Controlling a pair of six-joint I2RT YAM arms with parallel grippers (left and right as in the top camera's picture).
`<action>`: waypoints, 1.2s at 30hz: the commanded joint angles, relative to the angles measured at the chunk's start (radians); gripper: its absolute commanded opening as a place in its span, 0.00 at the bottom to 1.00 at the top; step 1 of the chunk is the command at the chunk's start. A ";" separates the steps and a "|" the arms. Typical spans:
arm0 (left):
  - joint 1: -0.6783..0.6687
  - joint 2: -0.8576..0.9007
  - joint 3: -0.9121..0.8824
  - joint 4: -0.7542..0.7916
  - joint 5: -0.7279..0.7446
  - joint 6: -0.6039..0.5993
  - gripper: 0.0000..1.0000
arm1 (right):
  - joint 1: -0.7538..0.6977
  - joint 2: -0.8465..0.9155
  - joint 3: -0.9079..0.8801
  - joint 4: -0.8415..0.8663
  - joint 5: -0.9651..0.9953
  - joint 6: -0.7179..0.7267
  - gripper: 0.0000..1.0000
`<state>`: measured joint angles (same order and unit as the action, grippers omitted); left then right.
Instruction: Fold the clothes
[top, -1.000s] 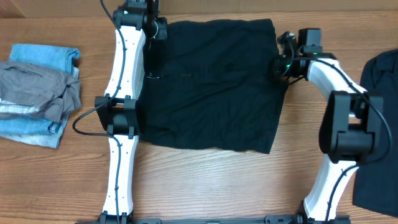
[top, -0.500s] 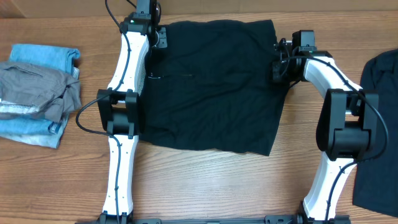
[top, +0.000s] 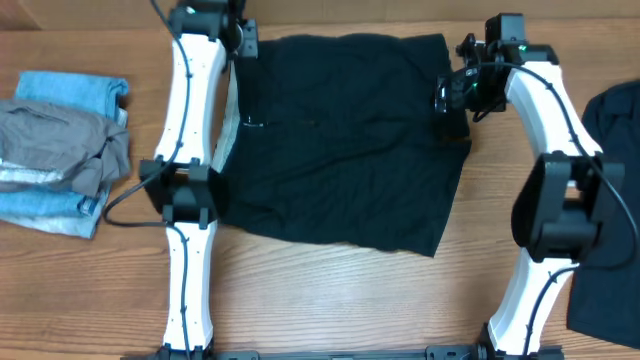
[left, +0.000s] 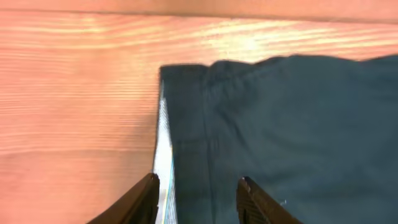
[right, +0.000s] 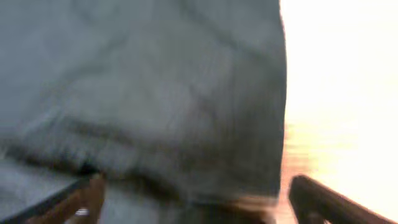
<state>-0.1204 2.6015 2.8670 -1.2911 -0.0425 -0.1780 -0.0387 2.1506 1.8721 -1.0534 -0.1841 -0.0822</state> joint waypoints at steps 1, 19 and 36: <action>0.000 -0.140 0.032 -0.153 -0.010 -0.089 0.48 | -0.011 -0.133 0.035 -0.102 0.019 0.156 1.00; -0.183 -0.647 -0.474 -0.399 -0.011 -0.175 0.46 | -0.004 -0.660 -0.264 -0.427 0.123 0.428 1.00; -0.045 -0.735 -1.320 0.100 0.244 -0.108 0.53 | 0.007 -0.784 -1.069 0.170 -0.057 0.411 1.00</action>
<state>-0.2146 1.8767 1.5555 -1.2060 0.0669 -0.3645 -0.0433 1.3792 0.8360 -0.9051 -0.2123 0.3359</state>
